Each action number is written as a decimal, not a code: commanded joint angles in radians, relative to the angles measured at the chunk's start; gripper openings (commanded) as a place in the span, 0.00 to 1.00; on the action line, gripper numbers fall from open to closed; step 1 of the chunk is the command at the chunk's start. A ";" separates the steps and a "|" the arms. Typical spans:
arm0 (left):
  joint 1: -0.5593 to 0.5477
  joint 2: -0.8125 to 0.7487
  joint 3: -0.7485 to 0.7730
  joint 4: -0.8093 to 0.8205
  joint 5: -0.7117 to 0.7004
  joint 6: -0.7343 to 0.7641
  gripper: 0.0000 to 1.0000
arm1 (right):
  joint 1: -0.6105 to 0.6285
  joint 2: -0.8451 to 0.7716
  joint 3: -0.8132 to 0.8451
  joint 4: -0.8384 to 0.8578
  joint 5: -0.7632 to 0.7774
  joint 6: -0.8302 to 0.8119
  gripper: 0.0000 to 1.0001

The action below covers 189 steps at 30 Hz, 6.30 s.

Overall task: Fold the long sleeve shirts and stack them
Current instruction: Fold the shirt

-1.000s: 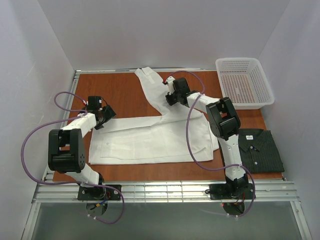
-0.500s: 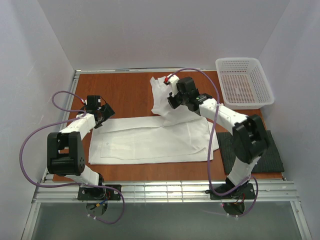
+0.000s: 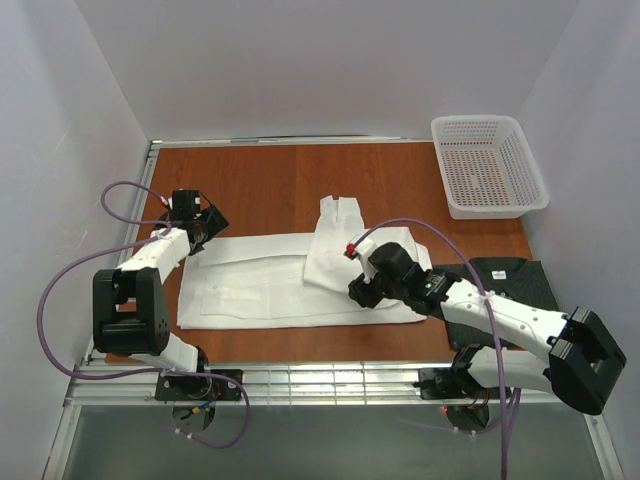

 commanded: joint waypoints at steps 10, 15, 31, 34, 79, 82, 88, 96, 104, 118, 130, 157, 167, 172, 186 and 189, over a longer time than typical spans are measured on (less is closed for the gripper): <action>-0.002 -0.032 0.010 -0.002 0.000 0.005 0.90 | -0.361 0.361 0.427 0.029 0.047 -0.012 0.60; -0.002 -0.027 0.010 -0.005 -0.003 0.005 0.90 | -0.423 0.628 0.648 0.030 0.048 0.015 0.57; -0.001 -0.015 0.015 -0.004 0.016 0.008 0.90 | -0.456 0.963 0.854 0.073 -0.096 -0.037 0.50; -0.002 -0.013 0.015 -0.004 0.017 0.007 0.90 | -0.456 0.998 0.863 0.073 -0.122 -0.034 0.49; -0.405 -0.273 0.142 0.045 0.886 0.612 0.83 | -0.088 0.170 0.406 0.026 -0.234 -0.413 0.01; -0.418 -0.250 0.151 0.028 0.863 0.648 0.77 | -0.078 0.164 0.406 0.025 -0.231 -0.416 0.01; -0.445 -0.204 0.171 0.005 0.836 0.674 0.74 | -0.065 0.158 0.402 0.024 -0.219 -0.420 0.01; -0.453 -0.176 0.164 0.001 0.806 0.698 0.72 | -0.059 0.138 0.399 0.022 -0.232 -0.423 0.01; -0.468 -0.165 0.176 -0.018 0.836 0.692 0.20 | -0.058 0.141 0.391 0.022 -0.234 -0.413 0.01; -0.468 -0.513 0.092 -0.186 0.907 0.689 0.00 | -0.119 -0.048 0.419 -0.088 -0.134 -0.270 0.68; -0.468 -0.779 0.038 -0.303 1.040 0.726 0.00 | -0.222 -0.007 0.340 -0.054 0.036 -0.094 0.60; -0.468 -0.615 0.075 -0.239 0.843 0.562 0.00 | -0.235 0.276 0.199 -0.056 0.140 0.072 0.45; -0.462 -0.431 0.135 -0.133 0.301 0.357 0.00 | -0.258 0.094 0.156 -0.060 0.311 0.092 0.48; -0.369 -0.337 0.121 -0.119 0.163 0.269 0.00 | -0.258 0.069 0.133 -0.048 0.266 0.081 0.49; -0.106 -0.331 -0.120 -0.021 0.255 0.082 0.00 | -0.257 0.086 0.090 0.006 0.028 0.017 0.49; -0.086 -0.345 -0.161 -0.033 0.235 0.039 0.00 | -0.258 0.090 0.092 0.010 0.015 0.015 0.49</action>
